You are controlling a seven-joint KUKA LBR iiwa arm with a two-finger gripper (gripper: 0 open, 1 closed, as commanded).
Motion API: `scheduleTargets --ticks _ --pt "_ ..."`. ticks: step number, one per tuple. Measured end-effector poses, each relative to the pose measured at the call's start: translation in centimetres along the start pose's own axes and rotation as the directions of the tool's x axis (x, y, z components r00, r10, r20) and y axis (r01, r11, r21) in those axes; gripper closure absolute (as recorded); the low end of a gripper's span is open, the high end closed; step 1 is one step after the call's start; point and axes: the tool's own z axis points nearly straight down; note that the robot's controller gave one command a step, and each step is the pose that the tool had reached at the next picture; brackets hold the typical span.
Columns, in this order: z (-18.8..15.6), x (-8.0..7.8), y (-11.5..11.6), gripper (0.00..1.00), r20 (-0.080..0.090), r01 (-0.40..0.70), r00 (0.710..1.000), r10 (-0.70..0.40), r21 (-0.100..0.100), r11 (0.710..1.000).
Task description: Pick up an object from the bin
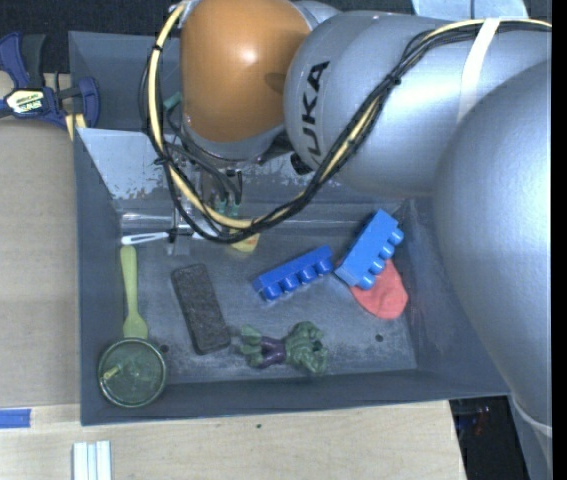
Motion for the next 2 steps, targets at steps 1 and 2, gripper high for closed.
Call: scheduleTargets --ticks 1,2 --pt "-0.4 -0.1 -0.1 0.0 0.005 -0.002 1.0 0.002 -0.002 1.0" --pt "-3.6 0.9 0.2 0.0 0.005 -0.112 0.994 0.112 -0.002 0.994"
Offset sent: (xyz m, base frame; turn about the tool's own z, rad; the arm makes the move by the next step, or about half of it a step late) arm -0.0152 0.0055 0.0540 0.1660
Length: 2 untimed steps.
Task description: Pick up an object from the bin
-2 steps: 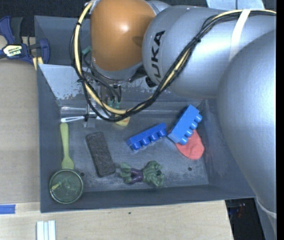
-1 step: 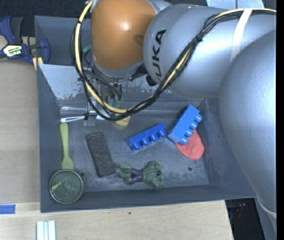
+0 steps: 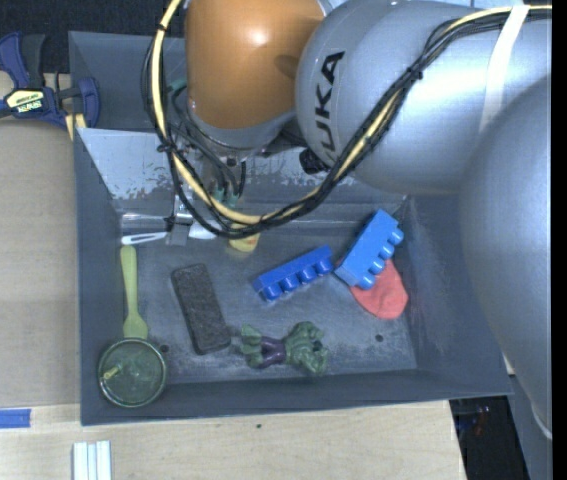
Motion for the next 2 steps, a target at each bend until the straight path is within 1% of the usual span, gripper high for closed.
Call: scheduleTargets --ticks 1,2 --pt "6.4 -0.7 -2.4 0.0 0.009 0.021 1.0 -0.021 -0.003 1.0" --pt "6.9 0.6 -6.2 0.0 0.009 -0.143 0.99 0.143 -0.007 0.99"
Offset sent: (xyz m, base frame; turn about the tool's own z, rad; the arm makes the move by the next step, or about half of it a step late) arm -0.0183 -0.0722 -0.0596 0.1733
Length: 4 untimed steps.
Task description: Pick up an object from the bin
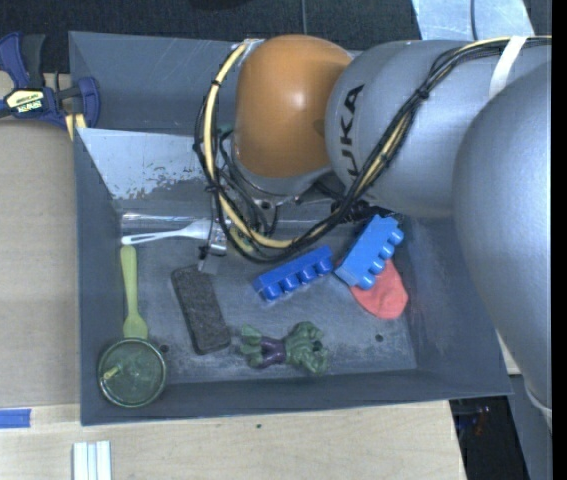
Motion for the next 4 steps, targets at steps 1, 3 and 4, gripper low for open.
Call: scheduleTargets --ticks 1,3,4 --pt "-1.5 -3.7 -3.0 0.0 0.0 -0.068 0.998 0.068 0.001 0.998" --pt "1.6 -4.9 -10.0 0.0 0.009 0.28 0.96 -0.28 0.001 0.96" --pt "4.8 -4.2 -11.5 0.0 0.007 0.086 0.996 -0.086 0.0 0.996"
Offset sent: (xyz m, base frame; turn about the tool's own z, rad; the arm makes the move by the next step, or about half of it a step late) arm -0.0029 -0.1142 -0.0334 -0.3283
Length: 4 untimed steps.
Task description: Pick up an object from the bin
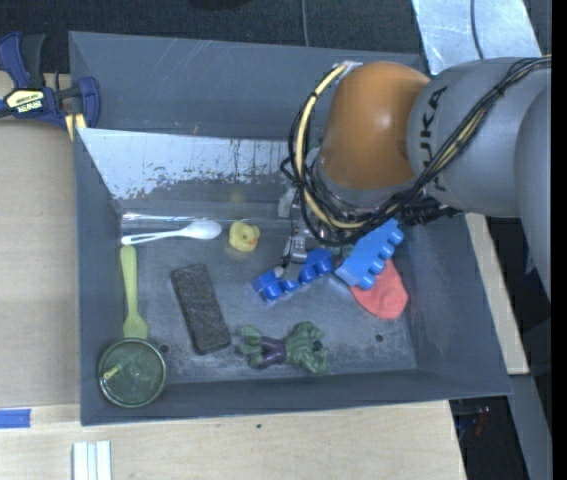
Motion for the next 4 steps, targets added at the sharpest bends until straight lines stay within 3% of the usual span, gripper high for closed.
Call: scheduleTargets --ticks 1,2,3,4 --pt "4.9 1.5 -7.4 0.0 0.007 0.309 0.951 -0.309 0.001 0.951" --pt "5.5 -0.1 -4.5 1.0 0.012 0.425 0.905 -0.425 0.0 0.905" --pt "5.5 -0.1 -4.0 1.0 0.012 0.432 0.902 -0.431 -0.001 0.902" --pt "-0.7 -0.2 -4.4 1.0 0.01 0.418 0.908 -0.418 -0.002 0.908"
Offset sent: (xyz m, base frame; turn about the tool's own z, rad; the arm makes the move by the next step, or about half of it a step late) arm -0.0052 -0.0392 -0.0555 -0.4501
